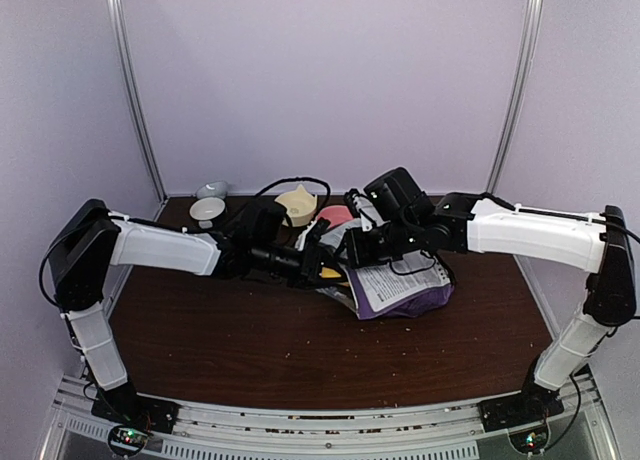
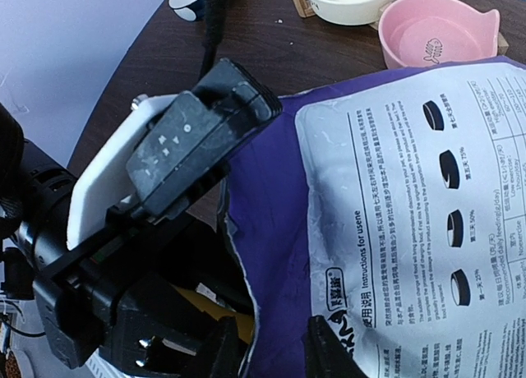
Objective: Serve the pet food
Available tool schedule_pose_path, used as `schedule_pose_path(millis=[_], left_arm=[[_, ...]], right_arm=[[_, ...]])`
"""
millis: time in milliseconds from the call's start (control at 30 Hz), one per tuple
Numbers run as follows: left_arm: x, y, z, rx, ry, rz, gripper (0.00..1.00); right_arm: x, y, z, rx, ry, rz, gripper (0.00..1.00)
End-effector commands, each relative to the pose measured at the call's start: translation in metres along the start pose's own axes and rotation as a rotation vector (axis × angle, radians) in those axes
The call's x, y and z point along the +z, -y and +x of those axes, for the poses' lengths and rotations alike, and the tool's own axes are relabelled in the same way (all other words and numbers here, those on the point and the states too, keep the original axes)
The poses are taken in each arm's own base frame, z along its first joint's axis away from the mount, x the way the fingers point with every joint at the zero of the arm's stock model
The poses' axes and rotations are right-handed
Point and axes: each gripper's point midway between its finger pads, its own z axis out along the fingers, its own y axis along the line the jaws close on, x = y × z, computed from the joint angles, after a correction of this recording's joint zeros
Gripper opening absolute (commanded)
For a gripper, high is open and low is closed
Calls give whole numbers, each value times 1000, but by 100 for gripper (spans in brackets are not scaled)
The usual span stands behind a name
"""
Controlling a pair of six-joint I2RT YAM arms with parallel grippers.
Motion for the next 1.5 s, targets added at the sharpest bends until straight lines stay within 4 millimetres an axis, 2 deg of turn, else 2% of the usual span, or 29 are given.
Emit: schedule_pose_path(millis=[0,100,200,433,667,933,1200,1467], left_arm=[[-12,40,-19,122,65,86,0],[-15,44,-21,129,77,88,0],[-19,45,-23,120,95,79,0],[-29,45,-18,-1,148,110,0],[-46,55,-21,-39,218,135,0],[-61,71,-24,-68,245,230,0],[-73,76,-21,-111,252,266,0],[-81,82,-20,-103,257,286,0]], right_arm=[[5,-4,-8,18,19,5,27],[4,-4,-9,15,20,8,16],[-3,0,-13,13,43,34,0],[-40,16,-30,34,149,112,0],[-70,28,-33,67,221,143,0],[-87,40,-35,117,259,180,0],[-105,41,-46,178,323,163,0],[-120,59,-50,233,365,230,0]])
